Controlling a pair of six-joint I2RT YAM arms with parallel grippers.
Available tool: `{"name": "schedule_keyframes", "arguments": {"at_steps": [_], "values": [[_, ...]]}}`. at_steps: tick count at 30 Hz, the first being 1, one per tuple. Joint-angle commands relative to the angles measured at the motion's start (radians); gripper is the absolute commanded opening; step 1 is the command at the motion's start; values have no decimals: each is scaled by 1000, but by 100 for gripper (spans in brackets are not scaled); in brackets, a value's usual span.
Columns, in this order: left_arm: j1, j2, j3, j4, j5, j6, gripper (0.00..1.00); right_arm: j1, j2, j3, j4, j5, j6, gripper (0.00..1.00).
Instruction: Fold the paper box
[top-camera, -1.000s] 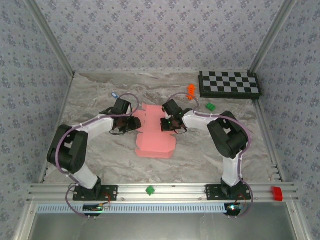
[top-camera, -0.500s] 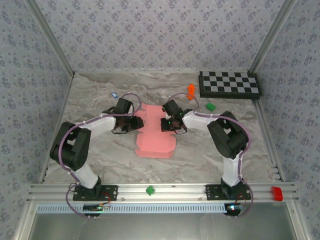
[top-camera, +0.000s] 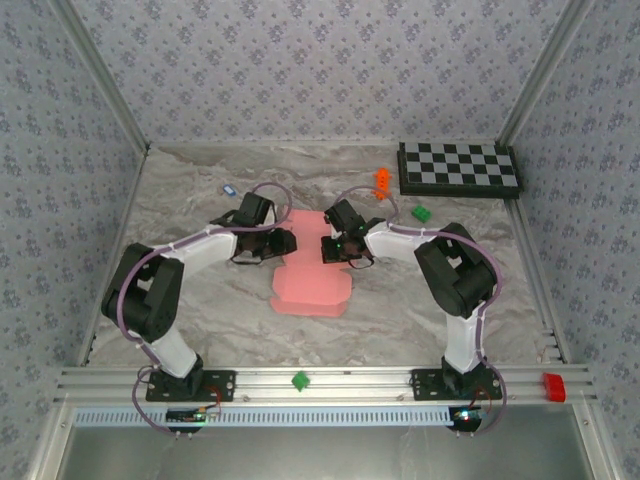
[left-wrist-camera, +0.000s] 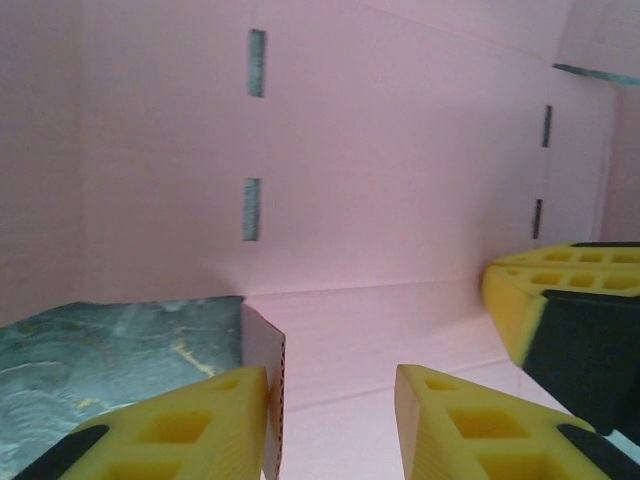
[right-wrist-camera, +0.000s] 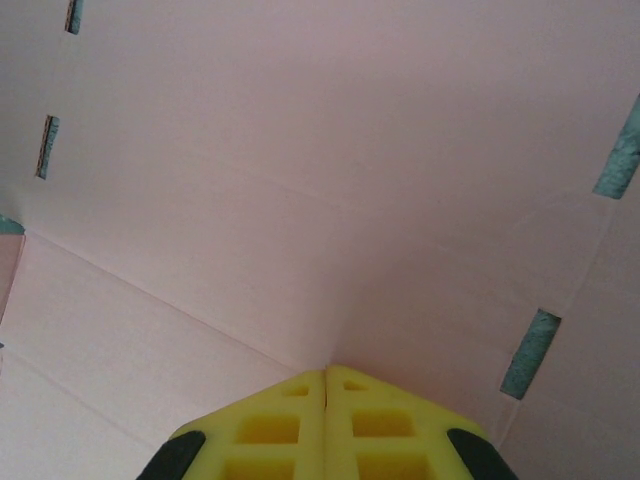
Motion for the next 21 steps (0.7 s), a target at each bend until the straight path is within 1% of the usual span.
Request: {"name": "schedule_keyframes", "arguments": {"at_steps": [1, 7, 12, 21], "values": [[-18, 37, 41, 7, 30, 24, 38, 15, 25, -23, -48, 9, 16, 6], [-30, 68, 57, 6, 28, 18, 38, 15, 24, -25, -47, 11, 23, 6], [-30, 57, 64, -5, 13, 25, 38, 16, 22, -24, -44, 11, 27, 6], [-28, -45, 57, -78, -135, 55, 42, 16, 1, -28, -34, 12, 42, 6]]}}
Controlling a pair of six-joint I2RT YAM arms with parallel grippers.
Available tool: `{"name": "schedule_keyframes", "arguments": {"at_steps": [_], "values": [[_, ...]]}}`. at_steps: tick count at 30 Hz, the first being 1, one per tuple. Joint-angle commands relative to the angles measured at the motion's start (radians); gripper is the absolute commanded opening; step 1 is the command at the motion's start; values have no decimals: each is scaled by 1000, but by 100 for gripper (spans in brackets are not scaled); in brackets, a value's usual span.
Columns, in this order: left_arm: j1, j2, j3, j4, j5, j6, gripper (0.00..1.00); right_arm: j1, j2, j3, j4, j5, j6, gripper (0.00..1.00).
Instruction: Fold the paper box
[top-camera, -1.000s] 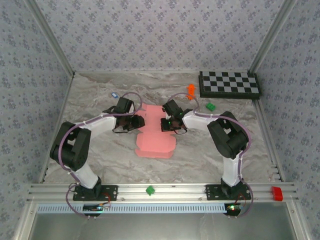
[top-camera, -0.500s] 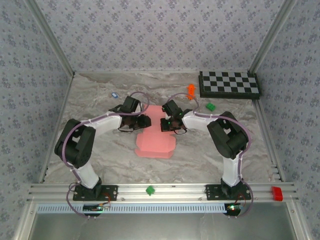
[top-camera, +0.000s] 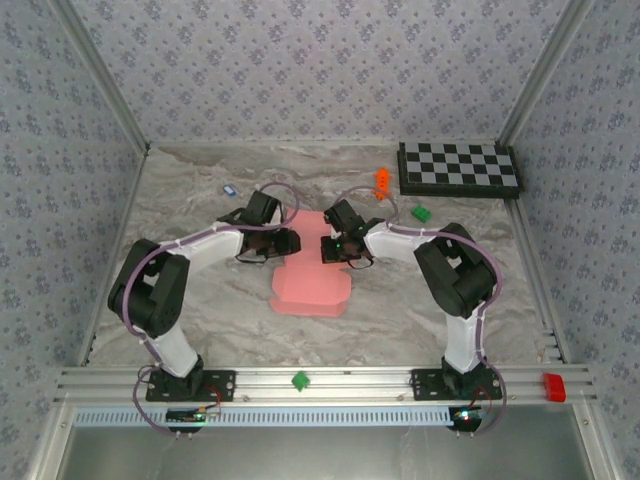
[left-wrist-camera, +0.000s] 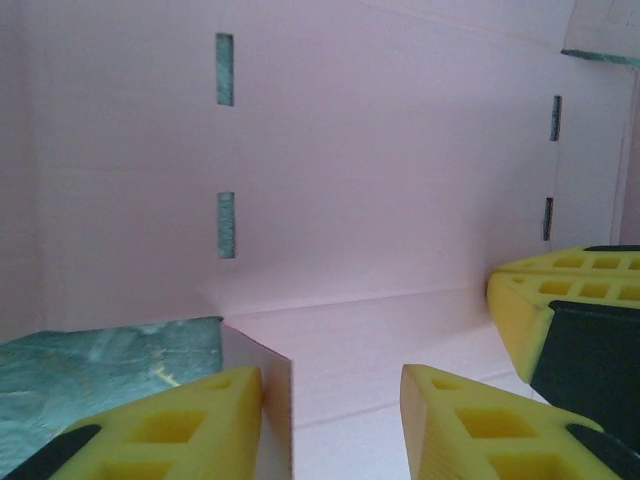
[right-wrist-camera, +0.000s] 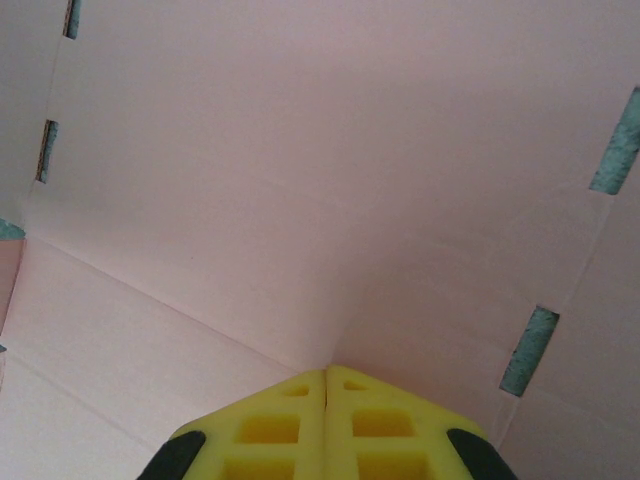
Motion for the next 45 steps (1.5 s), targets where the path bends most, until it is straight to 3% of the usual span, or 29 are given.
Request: {"name": "schedule_keyframes", "arguments": {"at_steps": [1, 5, 16, 27, 38, 45], "values": [[-2, -79, 13, -48, -89, 28, 42, 13, -2, -28, -33, 9, 28, 6], [11, -126, -8, -73, -150, 39, 44, 18, -16, -31, -20, 18, 42, 6], [120, -155, -13, -126, -142, 83, 43, 35, -59, -36, -8, 52, 38, 5], [190, -11, 101, -164, -125, 173, 40, 40, -38, -34, -18, 61, 45, 5], [213, 114, 179, -134, -4, 198, 39, 36, -44, -14, -30, 57, 43, 5], [213, 165, 224, -140, 23, 225, 27, 18, -62, 57, -70, 57, 24, 5]]}}
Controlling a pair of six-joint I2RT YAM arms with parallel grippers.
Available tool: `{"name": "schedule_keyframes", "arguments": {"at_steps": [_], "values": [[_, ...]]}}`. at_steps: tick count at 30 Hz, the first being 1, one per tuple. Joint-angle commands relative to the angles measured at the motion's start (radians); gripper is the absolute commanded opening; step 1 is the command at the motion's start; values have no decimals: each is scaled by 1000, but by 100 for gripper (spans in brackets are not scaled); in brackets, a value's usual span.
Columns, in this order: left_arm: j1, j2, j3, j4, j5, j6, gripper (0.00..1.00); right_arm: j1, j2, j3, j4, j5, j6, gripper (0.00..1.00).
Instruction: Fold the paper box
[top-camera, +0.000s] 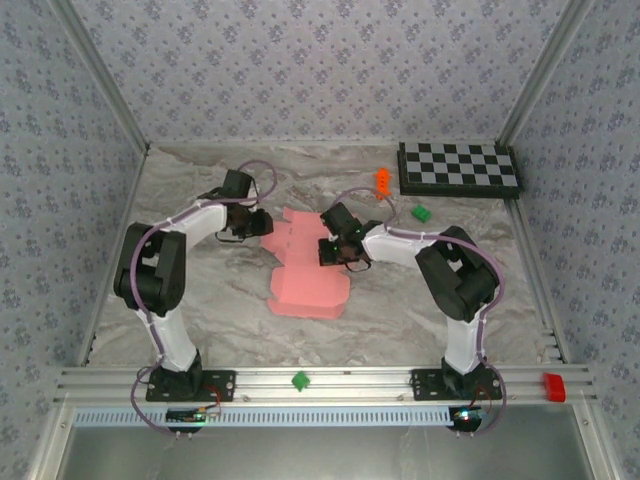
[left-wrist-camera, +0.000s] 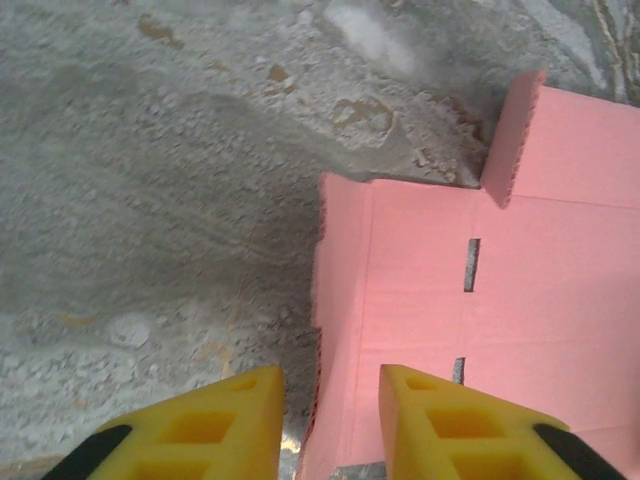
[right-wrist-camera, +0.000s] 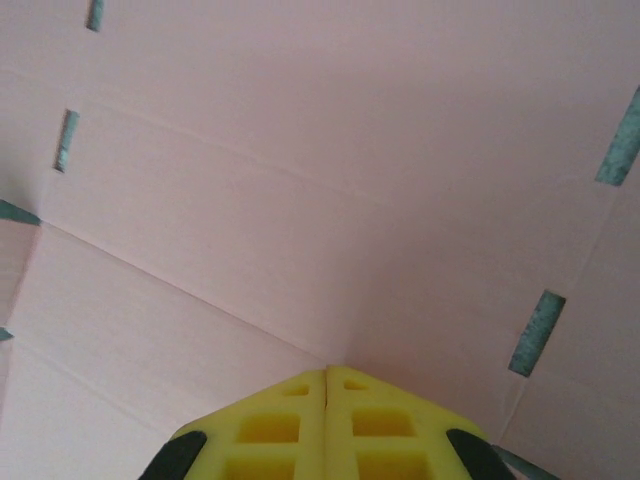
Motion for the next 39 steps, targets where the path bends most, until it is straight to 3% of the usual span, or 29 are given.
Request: {"name": "schedule_keyframes", "arguments": {"at_steps": [1, 9, 13, 18, 27, 31, 39], "values": [[5, 21, 39, -6, 36, 34, 25, -19, -37, 63, -50, 14, -8, 5], [3, 45, 81, -4, 47, 105, 9, -89, -49, 144, -126, 7, -99, 9], [-1, 26, 85, 36, 14, 157, 0, -140, -49, 198, -167, 3, -180, 16], [-14, -31, 36, 155, 22, 267, 0, -219, -40, 268, -205, -23, -294, 21], [-46, -91, 12, 238, 62, 426, 0, -357, 14, 378, -225, -269, -538, 52], [-57, -118, -4, 265, 82, 456, 0, -375, 39, 397, -206, -376, -714, 57], [-73, -157, -42, 303, 92, 500, 0, -383, 208, 629, -443, -474, -896, 57]]}}
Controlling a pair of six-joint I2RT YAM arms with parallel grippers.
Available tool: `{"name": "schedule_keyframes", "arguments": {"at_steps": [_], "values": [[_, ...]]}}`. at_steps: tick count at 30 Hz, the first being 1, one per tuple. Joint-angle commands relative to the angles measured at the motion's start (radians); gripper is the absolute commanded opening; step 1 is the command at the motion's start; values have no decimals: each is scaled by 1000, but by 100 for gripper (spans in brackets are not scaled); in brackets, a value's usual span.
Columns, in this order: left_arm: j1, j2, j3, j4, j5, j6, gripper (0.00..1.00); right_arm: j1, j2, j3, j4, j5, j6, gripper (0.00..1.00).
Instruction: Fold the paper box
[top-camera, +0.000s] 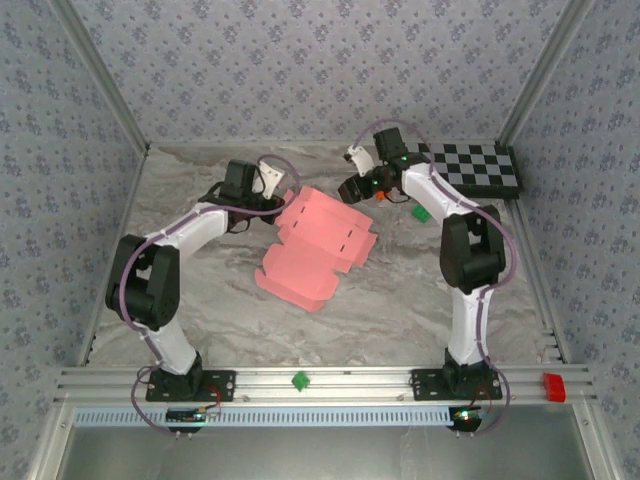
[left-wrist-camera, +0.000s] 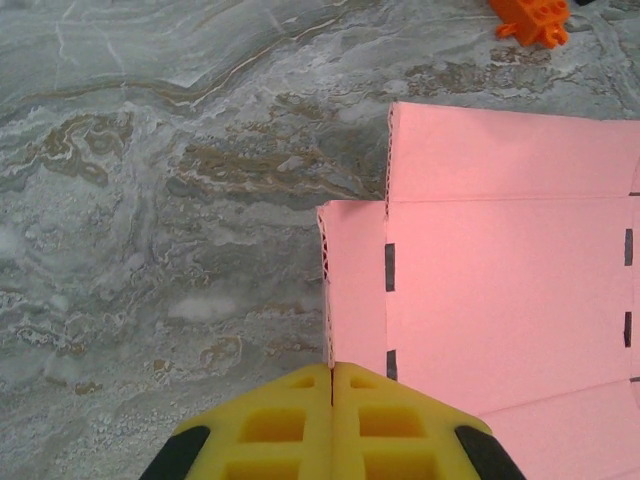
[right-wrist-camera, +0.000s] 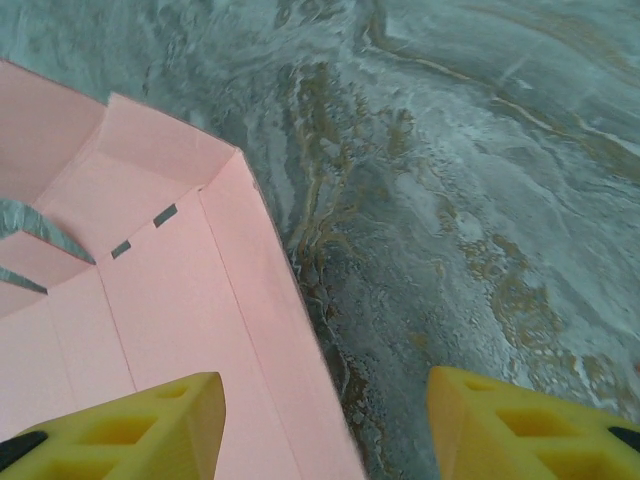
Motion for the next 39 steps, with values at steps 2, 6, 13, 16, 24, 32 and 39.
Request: {"name": "schedule_keyframes", "arguments": {"at_steps": [2, 6, 13, 16, 24, 32, 39], "values": [[-9, -55, -25, 48, 37, 49, 0, -6, 57, 84, -137, -96, -139, 57], [-11, -72, -42, 65, 42, 58, 0, -22, 101, 129, -181, -161, -183, 57], [-12, -80, -45, 72, 47, 57, 0, -24, 183, 228, -313, -209, -251, 56], [-15, -81, -45, 73, 53, 60, 0, -25, 193, 230, -313, -206, -252, 55], [-16, -85, -48, 75, 58, 64, 0, -28, 234, 272, -356, -212, -277, 53], [-16, -83, -44, 75, 57, 60, 0, -29, 241, 291, -401, -233, -304, 37], [-16, -89, -49, 76, 65, 51, 0, -30, 239, 317, -438, -230, -328, 16]]}}
